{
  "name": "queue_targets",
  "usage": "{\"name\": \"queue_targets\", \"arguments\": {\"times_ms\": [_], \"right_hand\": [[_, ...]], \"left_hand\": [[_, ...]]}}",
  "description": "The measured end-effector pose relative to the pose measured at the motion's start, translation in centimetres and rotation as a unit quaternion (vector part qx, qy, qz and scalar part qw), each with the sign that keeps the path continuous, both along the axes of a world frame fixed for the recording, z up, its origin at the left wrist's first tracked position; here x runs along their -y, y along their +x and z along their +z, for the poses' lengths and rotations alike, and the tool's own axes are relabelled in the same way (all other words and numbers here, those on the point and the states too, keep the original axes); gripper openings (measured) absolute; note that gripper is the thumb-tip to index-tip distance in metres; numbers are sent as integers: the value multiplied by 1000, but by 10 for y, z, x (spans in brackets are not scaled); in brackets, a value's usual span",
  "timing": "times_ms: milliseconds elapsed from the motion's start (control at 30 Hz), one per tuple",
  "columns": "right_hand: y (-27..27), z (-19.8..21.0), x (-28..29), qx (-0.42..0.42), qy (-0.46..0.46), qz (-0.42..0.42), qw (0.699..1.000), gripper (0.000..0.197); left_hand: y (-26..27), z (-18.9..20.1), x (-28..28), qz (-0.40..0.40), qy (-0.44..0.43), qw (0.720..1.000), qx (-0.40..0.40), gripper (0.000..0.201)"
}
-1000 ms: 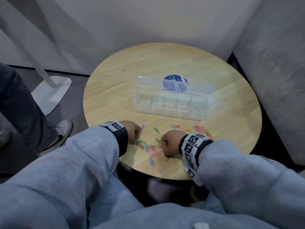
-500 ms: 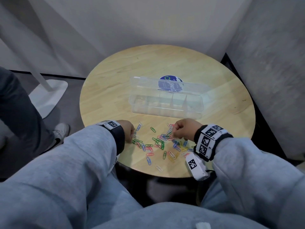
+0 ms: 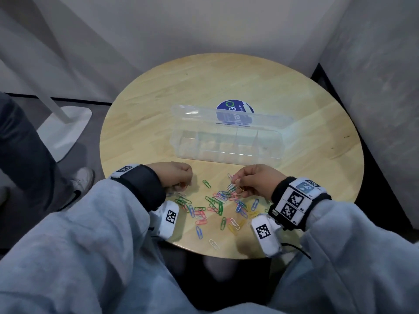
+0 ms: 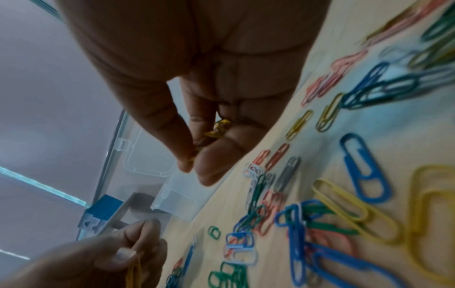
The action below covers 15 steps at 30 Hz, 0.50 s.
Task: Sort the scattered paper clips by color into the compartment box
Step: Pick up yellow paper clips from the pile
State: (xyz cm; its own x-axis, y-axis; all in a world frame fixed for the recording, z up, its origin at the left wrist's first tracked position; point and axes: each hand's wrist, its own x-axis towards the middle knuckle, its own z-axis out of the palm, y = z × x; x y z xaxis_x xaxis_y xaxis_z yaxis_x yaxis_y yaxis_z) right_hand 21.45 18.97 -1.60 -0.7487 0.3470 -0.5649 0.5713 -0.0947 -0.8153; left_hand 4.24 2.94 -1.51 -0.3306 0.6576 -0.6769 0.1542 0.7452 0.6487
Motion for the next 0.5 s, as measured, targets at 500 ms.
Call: {"name": "queue_targets", "arguments": {"times_ms": [500], "right_hand": [[-32, -3, -24, -8, -68, 29, 997, 29]], "left_hand": [[-14, 3, -33, 183, 81, 955, 221, 7]]}}
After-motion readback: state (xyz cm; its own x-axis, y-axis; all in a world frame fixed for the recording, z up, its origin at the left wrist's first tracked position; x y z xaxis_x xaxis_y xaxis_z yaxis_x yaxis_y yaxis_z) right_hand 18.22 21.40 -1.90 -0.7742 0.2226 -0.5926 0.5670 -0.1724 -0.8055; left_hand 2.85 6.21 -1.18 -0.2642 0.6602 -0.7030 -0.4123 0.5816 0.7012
